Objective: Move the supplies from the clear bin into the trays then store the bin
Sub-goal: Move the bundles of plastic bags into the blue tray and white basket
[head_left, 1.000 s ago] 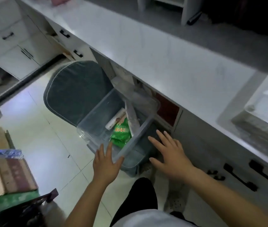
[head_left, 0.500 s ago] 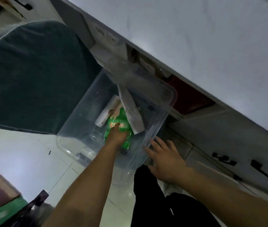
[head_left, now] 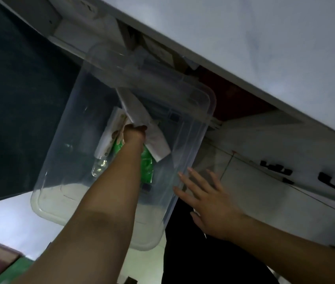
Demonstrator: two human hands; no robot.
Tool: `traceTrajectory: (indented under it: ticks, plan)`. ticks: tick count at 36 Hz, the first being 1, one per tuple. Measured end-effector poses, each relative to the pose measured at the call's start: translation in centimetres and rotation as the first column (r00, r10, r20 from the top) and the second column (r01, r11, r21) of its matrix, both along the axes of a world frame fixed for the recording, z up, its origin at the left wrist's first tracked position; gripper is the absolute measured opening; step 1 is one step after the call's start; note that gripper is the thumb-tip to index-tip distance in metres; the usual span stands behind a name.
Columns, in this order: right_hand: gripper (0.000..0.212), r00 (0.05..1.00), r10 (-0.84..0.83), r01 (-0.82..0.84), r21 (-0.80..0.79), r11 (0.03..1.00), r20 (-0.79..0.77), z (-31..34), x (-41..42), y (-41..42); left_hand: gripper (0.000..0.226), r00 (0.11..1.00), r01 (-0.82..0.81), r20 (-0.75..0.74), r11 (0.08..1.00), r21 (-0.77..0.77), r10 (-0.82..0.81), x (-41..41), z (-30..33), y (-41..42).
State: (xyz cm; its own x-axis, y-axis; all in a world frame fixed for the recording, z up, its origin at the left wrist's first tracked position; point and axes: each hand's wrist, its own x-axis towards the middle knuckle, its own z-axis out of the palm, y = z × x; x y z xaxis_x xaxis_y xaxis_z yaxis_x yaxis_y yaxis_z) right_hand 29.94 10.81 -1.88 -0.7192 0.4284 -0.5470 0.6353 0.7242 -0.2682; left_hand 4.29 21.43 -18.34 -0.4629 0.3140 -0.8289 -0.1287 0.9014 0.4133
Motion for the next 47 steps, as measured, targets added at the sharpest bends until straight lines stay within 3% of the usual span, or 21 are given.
traceTrajectory:
  ticks: [7,12,18,22,26,30,33,36,40,47]
  plan:
    - [0.078,1.000,-0.021,0.023,-0.127,0.992,0.019,-0.7,0.7,0.4,0.035,0.999,0.031,-0.009,0.999,-0.038,-0.032,0.3,-1.0,0.0]
    - [0.081,0.999,-0.034,0.034,-0.119,0.992,0.005,-1.0,1.0,0.4,0.039,0.997,-0.048,0.068,0.999,0.010,0.047,0.1,-1.2,-0.4]
    - [0.082,0.999,-0.031,0.036,-0.139,0.990,0.040,-1.1,0.6,0.3,0.023,0.990,0.078,-0.127,0.991,0.109,-0.064,0.8,2.1,-3.5]
    - [0.079,0.991,-0.080,0.101,-0.219,0.970,0.103,2.0,-0.3,1.5,0.038,0.998,-0.049,-0.029,0.957,0.286,0.060,0.8,10.4,-6.9]
    - [0.076,0.940,-0.339,0.336,-0.273,0.901,0.039,4.3,-1.3,4.3,0.028,0.988,-0.128,0.131,0.925,0.359,0.086,1.3,15.2,-9.9]
    - [0.079,0.789,-0.591,0.492,-0.406,0.770,-0.165,11.6,-0.7,6.1,0.024,0.983,-0.129,0.175,0.864,0.487,0.048,2.9,25.0,-12.3]
    - [0.080,0.592,-0.763,0.520,-0.601,0.607,-0.258,16.6,1.1,6.7,0.020,0.974,-0.093,0.222,0.811,0.577,-0.047,5.2,31.1,-13.5]
    - [0.066,0.408,-0.881,0.463,-0.778,0.426,-0.239,20.9,4.1,6.3,0.024,0.954,-0.102,0.280,0.767,0.634,-0.105,8.3,35.9,-14.1]
    - [0.065,0.283,-0.949,0.297,-0.928,0.224,-0.139,24.9,10.3,4.7,0.034,0.912,-0.089,0.342,0.706,0.703,-0.225,13.1,40.4,-14.0]
    - [0.049,0.073,-0.945,0.243,-0.913,0.328,-0.320,29.7,20.9,1.4,0.033,0.841,0.085,0.252,0.578,0.811,-0.478,22.7,45.3,-12.4]
